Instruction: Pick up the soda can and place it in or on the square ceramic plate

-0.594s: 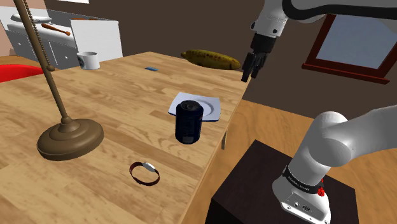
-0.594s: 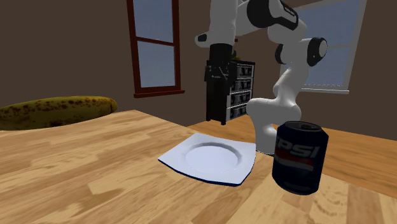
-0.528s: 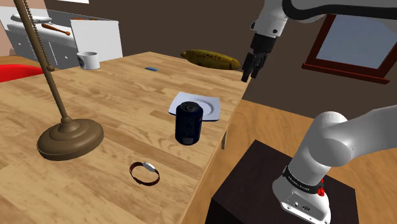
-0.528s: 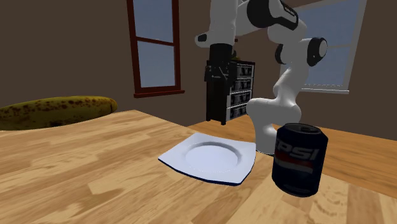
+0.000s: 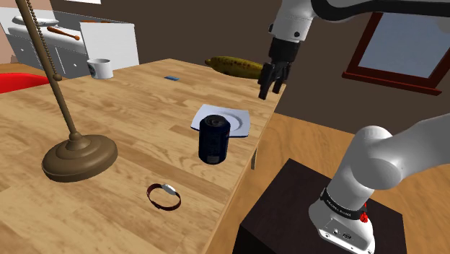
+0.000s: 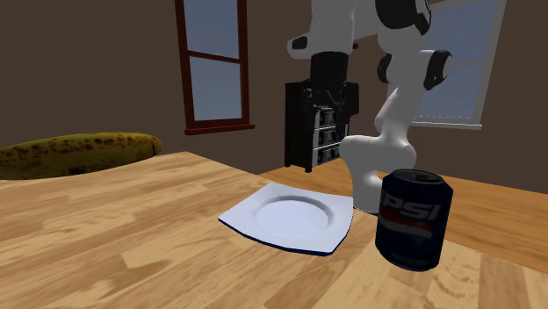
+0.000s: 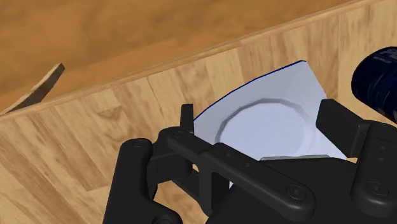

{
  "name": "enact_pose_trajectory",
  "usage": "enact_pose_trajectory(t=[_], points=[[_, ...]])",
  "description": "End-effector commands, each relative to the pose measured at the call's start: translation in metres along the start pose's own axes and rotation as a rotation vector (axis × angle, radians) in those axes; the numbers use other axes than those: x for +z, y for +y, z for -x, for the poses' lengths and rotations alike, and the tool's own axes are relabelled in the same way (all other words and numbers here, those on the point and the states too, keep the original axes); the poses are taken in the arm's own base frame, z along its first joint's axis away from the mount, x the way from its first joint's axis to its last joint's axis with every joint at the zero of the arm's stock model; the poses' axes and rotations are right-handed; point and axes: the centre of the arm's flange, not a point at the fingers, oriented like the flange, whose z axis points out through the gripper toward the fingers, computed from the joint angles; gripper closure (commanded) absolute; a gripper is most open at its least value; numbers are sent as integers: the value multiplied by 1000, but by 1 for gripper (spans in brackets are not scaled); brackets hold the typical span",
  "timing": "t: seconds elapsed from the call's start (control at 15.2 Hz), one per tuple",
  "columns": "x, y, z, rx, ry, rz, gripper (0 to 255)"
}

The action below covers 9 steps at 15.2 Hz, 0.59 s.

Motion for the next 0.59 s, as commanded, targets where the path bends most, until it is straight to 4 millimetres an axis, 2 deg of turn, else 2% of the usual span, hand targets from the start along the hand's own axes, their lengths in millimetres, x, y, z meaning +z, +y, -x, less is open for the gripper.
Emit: enact_pose_trajectory(t=[0.0, 0.53], points=[[-1, -29, -1, 1, -8, 4, 0], [4, -137, -10, 3, -37, 20, 0]])
